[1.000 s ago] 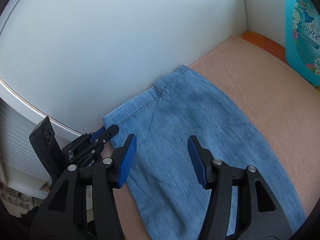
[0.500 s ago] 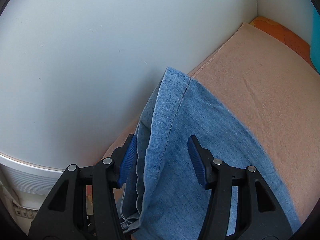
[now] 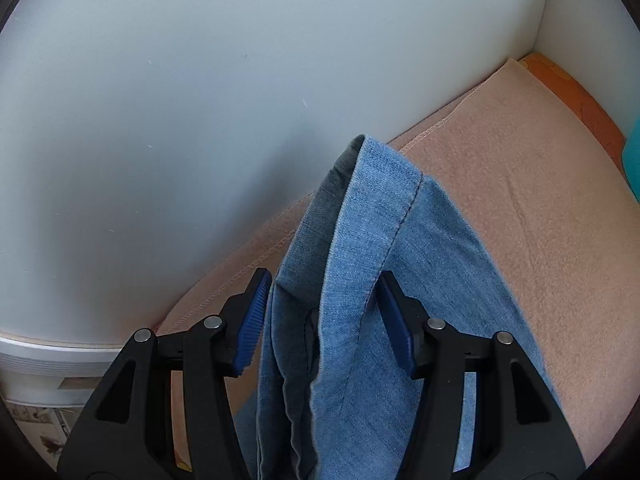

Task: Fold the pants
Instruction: 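Grasp and lift the leg hem with the left tool while the right tool grasps beside it, then carry the held hem with both tools over onto the waistband end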

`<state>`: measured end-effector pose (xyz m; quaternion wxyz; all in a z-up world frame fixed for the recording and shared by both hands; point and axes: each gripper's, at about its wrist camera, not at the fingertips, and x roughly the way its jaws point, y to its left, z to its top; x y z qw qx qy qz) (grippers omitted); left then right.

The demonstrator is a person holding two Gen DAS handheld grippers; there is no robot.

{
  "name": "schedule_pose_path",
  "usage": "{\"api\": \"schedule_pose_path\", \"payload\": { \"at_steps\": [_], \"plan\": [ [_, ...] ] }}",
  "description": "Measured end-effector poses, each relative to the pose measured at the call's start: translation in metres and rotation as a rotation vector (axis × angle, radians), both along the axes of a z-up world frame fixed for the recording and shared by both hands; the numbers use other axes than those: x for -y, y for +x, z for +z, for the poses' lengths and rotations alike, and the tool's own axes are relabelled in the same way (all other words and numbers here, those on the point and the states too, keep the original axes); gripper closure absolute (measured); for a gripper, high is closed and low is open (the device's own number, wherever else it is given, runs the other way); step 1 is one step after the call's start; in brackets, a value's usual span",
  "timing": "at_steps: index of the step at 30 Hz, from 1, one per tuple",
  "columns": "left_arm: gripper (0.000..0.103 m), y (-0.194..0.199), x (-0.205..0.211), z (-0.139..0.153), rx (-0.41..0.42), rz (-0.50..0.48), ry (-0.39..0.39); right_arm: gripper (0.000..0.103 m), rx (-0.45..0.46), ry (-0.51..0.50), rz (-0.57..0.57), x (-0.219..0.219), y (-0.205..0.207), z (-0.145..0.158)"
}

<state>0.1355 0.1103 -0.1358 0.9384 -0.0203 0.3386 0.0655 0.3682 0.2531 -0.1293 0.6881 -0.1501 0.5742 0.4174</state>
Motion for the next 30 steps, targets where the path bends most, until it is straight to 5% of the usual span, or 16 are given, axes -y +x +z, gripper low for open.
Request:
{"api": "schedule_pose_path", "payload": {
  "at_steps": [4, 7, 17, 21, 30],
  "plan": [
    [0.092, -0.005, 0.003, 0.003, 0.008, 0.021, -0.008, 0.074, -0.039, 0.031, -0.027, 0.013, 0.005, 0.002],
    [0.092, -0.008, 0.006, 0.003, 0.008, 0.030, 0.002, 0.084, -0.061, 0.069, -0.048, 0.026, 0.010, 0.007],
    [0.082, 0.001, 0.008, 0.003, -0.022, 0.073, 0.031, 0.090, -0.111, 0.148, -0.111, 0.069, 0.022, 0.013],
    [0.091, -0.005, 0.003, 0.009, 0.032, 0.051, -0.025, 0.091, -0.111, 0.177, -0.127, 0.089, 0.028, 0.016],
    [0.091, -0.023, 0.024, 0.048, 0.126, -0.078, -0.078, 0.092, -0.057, 0.260, -0.172, 0.127, 0.021, 0.055]
  ]
}}
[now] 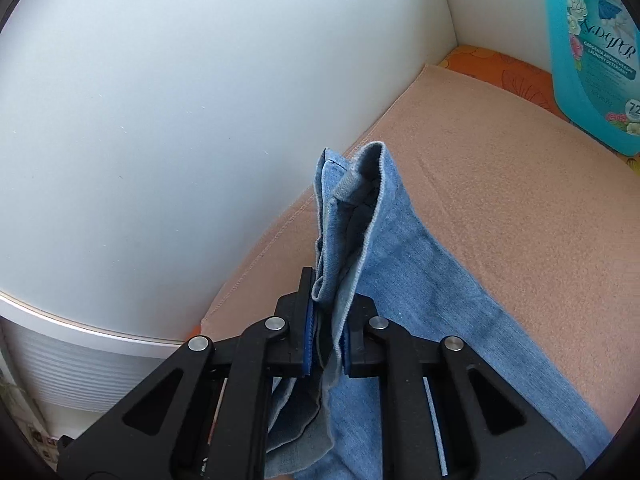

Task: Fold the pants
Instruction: 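Carry the held hem with both tools over onto the waistband end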

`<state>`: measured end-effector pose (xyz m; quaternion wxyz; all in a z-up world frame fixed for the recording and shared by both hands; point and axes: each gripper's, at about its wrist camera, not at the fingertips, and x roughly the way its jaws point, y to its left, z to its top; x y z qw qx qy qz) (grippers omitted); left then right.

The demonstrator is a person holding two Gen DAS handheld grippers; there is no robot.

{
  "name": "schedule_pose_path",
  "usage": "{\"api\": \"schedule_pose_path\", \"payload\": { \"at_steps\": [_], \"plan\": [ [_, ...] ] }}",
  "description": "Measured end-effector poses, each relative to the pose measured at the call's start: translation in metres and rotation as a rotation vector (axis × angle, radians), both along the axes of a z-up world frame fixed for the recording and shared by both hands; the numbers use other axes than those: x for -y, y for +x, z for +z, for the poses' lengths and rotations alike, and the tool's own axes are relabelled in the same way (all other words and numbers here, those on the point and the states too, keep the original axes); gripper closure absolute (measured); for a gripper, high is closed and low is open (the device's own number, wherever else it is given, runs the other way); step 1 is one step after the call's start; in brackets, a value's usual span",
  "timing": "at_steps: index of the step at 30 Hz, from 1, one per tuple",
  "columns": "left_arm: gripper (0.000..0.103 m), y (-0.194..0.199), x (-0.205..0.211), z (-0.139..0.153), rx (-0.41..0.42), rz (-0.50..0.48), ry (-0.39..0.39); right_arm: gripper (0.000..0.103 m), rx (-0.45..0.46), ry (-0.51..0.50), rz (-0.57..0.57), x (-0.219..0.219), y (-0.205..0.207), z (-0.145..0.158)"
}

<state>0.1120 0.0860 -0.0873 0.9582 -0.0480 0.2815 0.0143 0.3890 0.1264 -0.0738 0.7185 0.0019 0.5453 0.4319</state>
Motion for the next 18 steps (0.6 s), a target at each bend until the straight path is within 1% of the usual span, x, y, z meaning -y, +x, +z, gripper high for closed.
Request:
{"api": "schedule_pose_path", "payload": {
  "at_steps": [2, 8, 9, 10, 14, 17, 18],
  "plan": [
    [0.091, -0.001, 0.006, 0.007, 0.008, -0.041, -0.034, 0.092, 0.020, 0.011, -0.020, 0.018, -0.003, 0.011],
    [0.091, -0.004, 0.043, 0.027, 0.035, -0.182, -0.061, 0.092, 0.075, 0.030, -0.103, 0.080, -0.017, 0.042],
    [0.091, -0.004, 0.050, 0.030, 0.040, -0.206, -0.059, 0.092, 0.085, 0.035, -0.117, 0.093, -0.020, 0.049],
    [0.091, 0.005, 0.055, 0.028, 0.046, -0.231, -0.053, 0.092, 0.093, 0.038, -0.132, 0.105, -0.024, 0.056],
    [0.091, 0.001, 0.092, 0.042, 0.070, -0.330, -0.037, 0.092, 0.118, 0.038, -0.196, 0.156, -0.027, 0.075],
    [0.091, -0.001, 0.124, 0.052, 0.073, -0.406, -0.044, 0.092, 0.139, 0.028, -0.244, 0.198, -0.034, 0.081],
    [0.091, -0.006, 0.132, 0.046, 0.076, -0.430, -0.040, 0.092, 0.140, 0.026, -0.263, 0.212, -0.035, 0.081]
  ]
}}
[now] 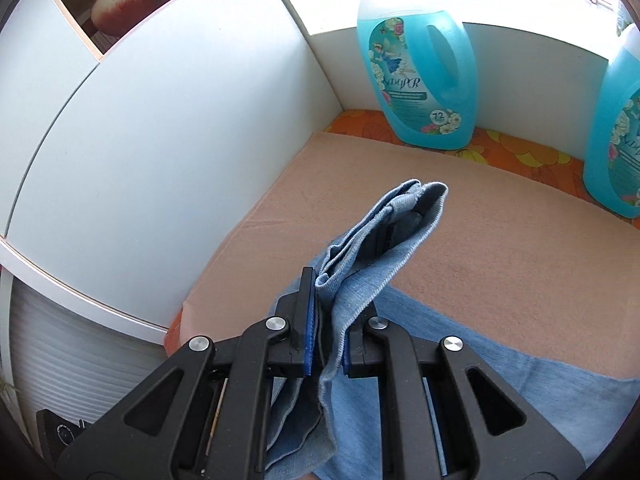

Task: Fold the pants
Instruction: 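Carry the held hem with both tools over onto the waistband end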

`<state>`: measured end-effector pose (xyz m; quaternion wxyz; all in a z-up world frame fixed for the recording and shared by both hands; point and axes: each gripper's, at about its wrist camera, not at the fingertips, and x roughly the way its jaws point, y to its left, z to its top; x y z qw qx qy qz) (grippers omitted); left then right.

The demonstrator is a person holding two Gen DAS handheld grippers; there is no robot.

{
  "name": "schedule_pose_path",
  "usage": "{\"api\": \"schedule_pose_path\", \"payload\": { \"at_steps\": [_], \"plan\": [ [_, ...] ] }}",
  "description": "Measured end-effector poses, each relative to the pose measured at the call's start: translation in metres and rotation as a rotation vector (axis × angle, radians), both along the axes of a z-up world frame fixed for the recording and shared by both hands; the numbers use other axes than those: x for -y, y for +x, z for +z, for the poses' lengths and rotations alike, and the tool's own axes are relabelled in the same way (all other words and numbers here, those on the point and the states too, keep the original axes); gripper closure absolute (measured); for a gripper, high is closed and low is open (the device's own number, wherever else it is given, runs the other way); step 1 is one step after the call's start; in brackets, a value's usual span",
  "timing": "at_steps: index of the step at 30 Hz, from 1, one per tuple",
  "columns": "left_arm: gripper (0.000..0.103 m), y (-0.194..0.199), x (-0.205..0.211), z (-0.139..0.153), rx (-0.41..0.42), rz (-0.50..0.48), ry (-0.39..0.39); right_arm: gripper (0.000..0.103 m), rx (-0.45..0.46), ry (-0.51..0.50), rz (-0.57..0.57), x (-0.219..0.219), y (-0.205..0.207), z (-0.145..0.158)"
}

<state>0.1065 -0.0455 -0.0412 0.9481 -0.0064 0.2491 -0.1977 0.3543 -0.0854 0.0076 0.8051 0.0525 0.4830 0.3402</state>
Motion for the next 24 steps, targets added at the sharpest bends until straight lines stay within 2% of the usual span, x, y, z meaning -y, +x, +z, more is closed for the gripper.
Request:
{"api": "schedule_pose_path", "payload": {
  "at_steps": [15, 24],
  "plan": [
    [0.091, 0.001, 0.128, 0.000, -0.039, -0.293, -0.034, 0.092, 0.032, -0.076, -0.214, 0.177, -0.041, -0.006],
    [0.091, 0.001, 0.189, 0.008, -0.058, -0.442, -0.045, 0.092, 0.009, -0.092, -0.348, 0.275, -0.062, -0.014]
  ]
}}
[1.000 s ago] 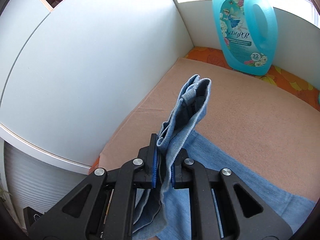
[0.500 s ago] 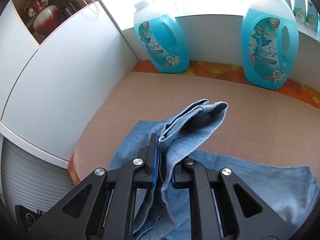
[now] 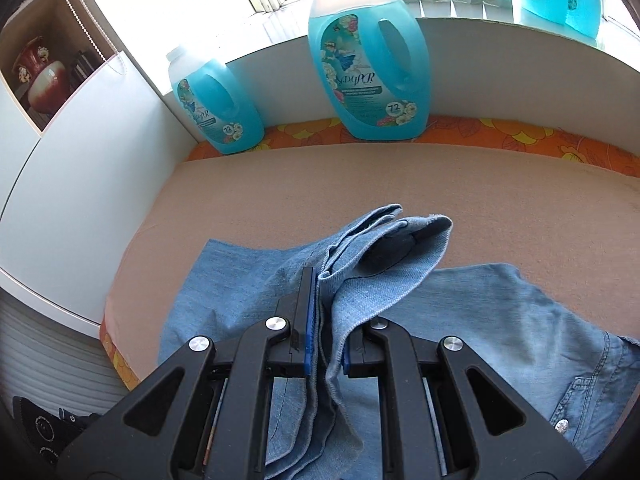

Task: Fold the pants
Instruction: 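Carry the held hem with both tools over onto the waistband end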

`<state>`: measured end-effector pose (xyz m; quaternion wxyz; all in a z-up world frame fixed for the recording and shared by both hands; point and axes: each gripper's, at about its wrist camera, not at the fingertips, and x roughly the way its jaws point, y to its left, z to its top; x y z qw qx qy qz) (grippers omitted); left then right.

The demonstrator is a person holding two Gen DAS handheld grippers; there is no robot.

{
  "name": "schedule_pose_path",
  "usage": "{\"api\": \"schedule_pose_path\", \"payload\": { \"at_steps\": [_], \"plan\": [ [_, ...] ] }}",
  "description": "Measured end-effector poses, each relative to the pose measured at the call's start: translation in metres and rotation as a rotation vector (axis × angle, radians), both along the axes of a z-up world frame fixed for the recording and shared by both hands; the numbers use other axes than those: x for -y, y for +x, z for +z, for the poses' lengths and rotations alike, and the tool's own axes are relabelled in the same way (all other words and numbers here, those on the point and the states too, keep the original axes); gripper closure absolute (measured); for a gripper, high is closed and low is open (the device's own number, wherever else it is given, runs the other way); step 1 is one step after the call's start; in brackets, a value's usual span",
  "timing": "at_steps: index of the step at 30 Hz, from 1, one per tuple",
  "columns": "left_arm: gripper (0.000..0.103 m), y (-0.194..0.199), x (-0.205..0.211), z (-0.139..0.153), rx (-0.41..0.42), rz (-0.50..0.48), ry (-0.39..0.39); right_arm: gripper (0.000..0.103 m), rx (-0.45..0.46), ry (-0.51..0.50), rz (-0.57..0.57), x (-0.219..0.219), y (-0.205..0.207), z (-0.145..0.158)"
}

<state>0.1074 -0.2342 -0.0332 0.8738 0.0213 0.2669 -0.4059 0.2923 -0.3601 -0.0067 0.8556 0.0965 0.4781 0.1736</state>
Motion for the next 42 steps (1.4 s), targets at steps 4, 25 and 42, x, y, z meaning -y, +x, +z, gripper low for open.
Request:
{"api": "schedule_pose_path", "payload": {
  "at_steps": [4, 25, 42],
  "plan": [
    [0.092, 0.000, 0.027, -0.004, -0.021, -0.068, -0.008, 0.092, -0.012, -0.031, -0.050, 0.035, -0.012, -0.005],
    [0.092, -0.011, 0.159, -0.005, -0.057, -0.367, -0.021, 0.093, -0.031, -0.079, -0.303, 0.202, -0.064, -0.006],
    [0.089, 0.001, 0.213, -0.041, -0.209, -0.430, 0.038, 0.093, -0.106, -0.010, -0.304, 0.256, -0.068, -0.071]
  ]
}}
